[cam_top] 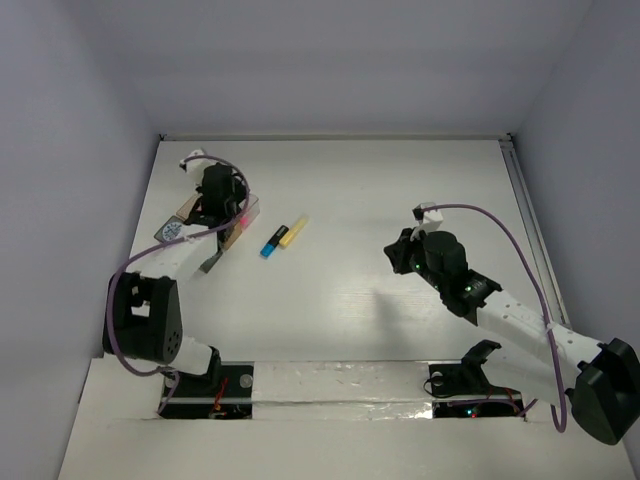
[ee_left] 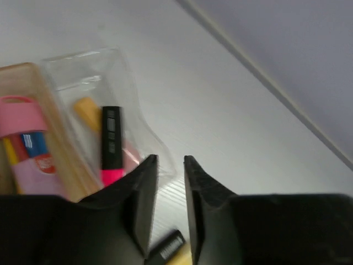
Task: Sort the stationery into containers
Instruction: Place the pen in the storage box, then pick up the pen from the center of the board.
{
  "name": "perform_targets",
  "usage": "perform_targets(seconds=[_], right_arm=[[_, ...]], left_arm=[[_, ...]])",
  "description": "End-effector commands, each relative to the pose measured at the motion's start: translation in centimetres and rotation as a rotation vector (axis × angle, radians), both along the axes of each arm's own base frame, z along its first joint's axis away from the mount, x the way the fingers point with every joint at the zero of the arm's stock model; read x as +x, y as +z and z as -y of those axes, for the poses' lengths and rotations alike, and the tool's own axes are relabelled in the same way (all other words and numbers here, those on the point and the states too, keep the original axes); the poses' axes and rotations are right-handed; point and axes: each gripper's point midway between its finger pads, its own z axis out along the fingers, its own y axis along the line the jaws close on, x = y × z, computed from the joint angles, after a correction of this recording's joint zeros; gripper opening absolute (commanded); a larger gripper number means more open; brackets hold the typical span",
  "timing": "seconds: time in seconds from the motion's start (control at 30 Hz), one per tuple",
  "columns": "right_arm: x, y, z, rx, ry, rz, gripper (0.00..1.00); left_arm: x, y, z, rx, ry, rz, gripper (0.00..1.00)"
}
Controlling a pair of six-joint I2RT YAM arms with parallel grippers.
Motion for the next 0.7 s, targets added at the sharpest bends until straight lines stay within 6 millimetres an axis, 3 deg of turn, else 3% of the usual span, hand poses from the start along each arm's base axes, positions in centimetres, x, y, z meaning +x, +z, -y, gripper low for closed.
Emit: perform_targets(seconds=[0.0,0.03,0.07,0.17,0.2,0.27,0.33,0.37,0.47,0.67], right_arm=[[0.6,1.8,0.3,0.039,-0.032,0.057,0.01],[0.7,1.8,0.6,0.038,-0.048,0.057,0.00],[0.7,1.7,0.8,0.034,-0.057,0.054,0.00],[0.7,2.1,1.2,0.040,-0.079,0.065,0.00],[0.6,2.0,1.3,0.040,-0.082,0.066,0.00],[0.7,2.0,1.5,0.039,-0.095,0.065,0.01],[0.8,1.9,1.8,0.036,-0.111,0.064,0.04],[0.8,1.9,1.9,0.036,-0.117,0.063,0.07],[0.9,1.8,2.1,0.030,-0.131,0.063,0.10],[0.9,1.6,2.2,0.024,-0.134,0.060,0.17]], left_arm=[[-1.2,5.9,5.8,0.084,-0.148,0.130,0.21],[-1.6,6.2,7.2,0.110,-0.181,0.134,0.15],[-2.6,6.3,10.5,0.129,-0.264,0.133,0.07],[-4.1,5.3,13.9,0.217,-0.376,0.108,0.00],[-5.0,3.9,15.6,0.257,-0.443,0.082,0.00],[-5.8,2.4,16.8,0.295,-0.501,0.051,0.03],[-6.7,0.5,18.5,0.341,-0.580,0.007,0.14],[-7.0,-0.1,18.9,0.356,-0.594,-0.007,0.22],[-7.3,-2.1,19.4,0.401,-0.619,-0.049,0.33],[-6.6,-5.7,19.9,0.475,-0.636,-0.130,0.34]])
